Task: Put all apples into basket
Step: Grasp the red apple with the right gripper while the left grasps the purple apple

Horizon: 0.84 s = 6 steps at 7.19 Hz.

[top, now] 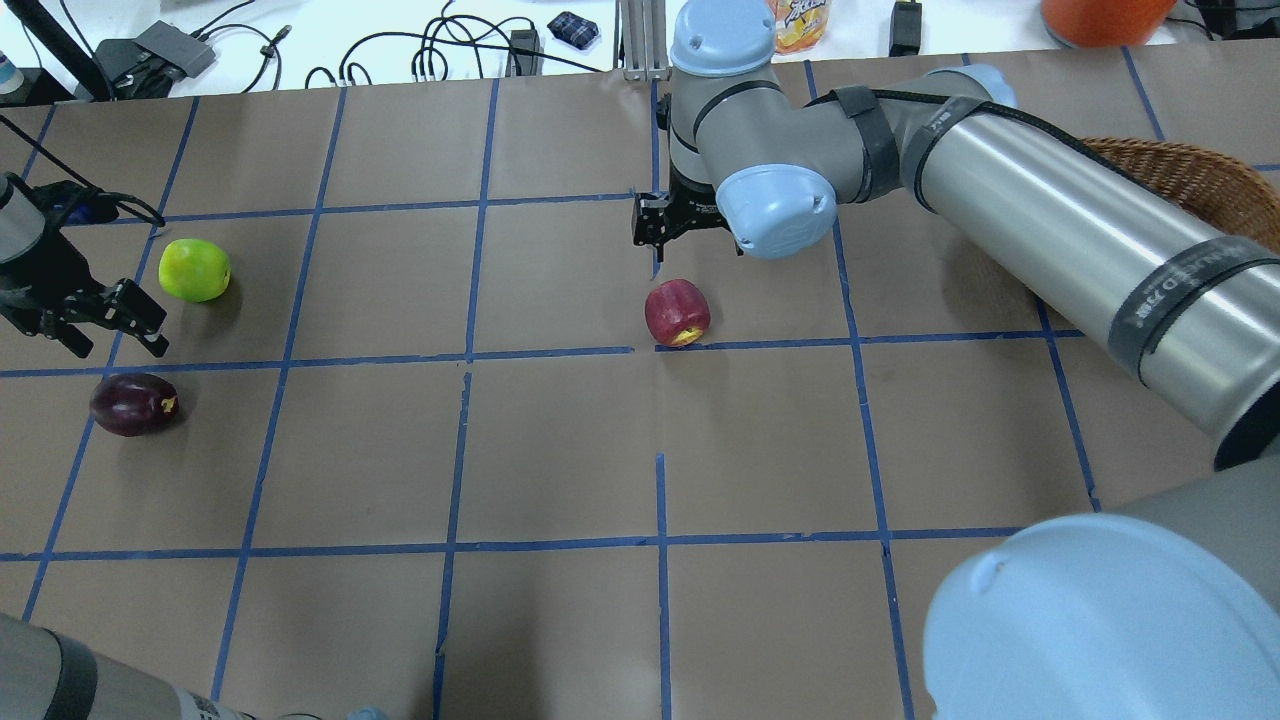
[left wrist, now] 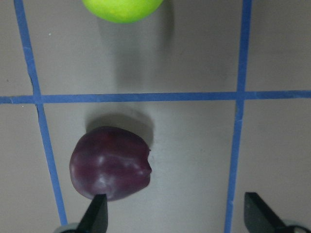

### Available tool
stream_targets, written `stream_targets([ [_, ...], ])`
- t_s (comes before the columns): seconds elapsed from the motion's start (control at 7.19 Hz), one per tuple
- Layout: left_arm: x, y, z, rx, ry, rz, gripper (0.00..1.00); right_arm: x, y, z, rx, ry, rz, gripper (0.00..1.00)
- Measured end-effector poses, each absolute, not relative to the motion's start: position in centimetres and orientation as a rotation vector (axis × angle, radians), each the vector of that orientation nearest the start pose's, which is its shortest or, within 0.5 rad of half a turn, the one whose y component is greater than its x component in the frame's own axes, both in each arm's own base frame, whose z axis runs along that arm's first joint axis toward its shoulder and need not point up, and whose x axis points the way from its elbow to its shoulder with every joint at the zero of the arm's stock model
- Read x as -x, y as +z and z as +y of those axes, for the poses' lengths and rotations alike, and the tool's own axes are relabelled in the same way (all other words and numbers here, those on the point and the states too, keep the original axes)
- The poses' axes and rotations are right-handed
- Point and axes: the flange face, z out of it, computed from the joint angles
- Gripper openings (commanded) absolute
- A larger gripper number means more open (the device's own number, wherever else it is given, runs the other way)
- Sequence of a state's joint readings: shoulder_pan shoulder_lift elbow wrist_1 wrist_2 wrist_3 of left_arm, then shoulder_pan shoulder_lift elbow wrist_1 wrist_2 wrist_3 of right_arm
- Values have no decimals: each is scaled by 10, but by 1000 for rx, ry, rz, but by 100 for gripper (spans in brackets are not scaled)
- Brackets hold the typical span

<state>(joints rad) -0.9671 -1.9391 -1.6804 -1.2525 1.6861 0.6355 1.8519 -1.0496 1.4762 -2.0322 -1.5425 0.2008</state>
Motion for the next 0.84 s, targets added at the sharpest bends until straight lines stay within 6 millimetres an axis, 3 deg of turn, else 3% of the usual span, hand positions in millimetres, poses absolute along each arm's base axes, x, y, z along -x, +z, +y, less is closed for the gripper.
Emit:
stream_targets([
  [0.28,-258,243,-544,-83,313,3117,100,-325,260,-599,179,67,3078,100],
  [0.84,-261,225,-543,-75,350,3138,100,-332,228,-599,207,150,3066,100],
])
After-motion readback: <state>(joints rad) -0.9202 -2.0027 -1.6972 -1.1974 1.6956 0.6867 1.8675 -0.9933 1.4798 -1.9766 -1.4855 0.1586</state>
